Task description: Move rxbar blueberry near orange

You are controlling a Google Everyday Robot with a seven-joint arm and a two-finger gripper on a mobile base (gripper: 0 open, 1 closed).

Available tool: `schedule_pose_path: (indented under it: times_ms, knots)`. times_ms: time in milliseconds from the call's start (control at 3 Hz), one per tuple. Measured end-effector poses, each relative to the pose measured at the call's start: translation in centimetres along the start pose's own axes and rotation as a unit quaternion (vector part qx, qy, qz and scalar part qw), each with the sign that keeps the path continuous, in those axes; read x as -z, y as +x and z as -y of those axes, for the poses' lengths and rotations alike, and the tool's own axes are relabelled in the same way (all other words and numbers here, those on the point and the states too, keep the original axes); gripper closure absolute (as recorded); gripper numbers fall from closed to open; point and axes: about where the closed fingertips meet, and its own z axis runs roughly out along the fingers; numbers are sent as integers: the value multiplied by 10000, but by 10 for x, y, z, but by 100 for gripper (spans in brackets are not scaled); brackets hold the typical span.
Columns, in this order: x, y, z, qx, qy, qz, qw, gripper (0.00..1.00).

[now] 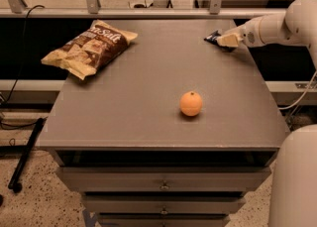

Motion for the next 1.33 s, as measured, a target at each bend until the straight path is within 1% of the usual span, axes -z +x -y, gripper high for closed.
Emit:
schedule_pose_path:
  times_ms: [333,667,1000,1333]
  knots:
    - [0,-7,-7,20,-82,69,9999,96]
    - [2,-20,-18,73,-180,184,9996,100]
    - [4,-32,-29,112,-274,311,9991,100]
    - [5,-45,-52,124,-524,490,9973,100]
